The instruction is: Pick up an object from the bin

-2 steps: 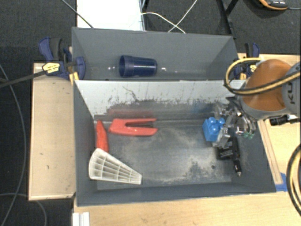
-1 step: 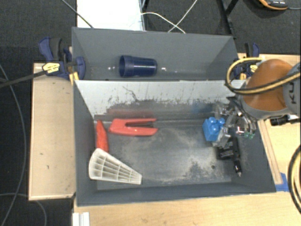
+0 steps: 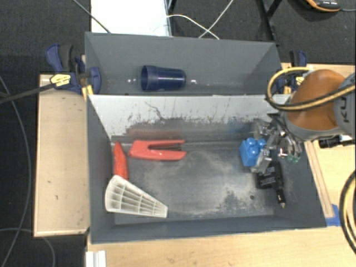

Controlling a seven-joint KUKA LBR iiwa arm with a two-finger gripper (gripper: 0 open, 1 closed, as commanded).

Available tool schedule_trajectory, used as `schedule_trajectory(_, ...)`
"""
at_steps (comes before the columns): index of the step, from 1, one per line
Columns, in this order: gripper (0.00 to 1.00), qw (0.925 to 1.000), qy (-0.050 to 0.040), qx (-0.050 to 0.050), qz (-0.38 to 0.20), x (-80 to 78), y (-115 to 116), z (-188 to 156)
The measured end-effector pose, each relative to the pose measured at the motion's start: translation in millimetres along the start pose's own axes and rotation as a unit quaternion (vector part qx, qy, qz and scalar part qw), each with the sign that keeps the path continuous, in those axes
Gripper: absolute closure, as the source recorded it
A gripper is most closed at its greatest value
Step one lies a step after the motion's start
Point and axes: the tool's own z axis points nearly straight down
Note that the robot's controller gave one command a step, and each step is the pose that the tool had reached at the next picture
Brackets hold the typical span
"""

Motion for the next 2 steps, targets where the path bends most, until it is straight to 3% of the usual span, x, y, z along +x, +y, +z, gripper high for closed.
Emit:
schedule_trajectory(1,0.00,1.0000,0.0010,0.000,-0.003,0.2,-2.4,4.1)
schedule_trajectory(2,1.00,0.9996,0.0001,0.000,0.027,3.5,2.0,3.5)
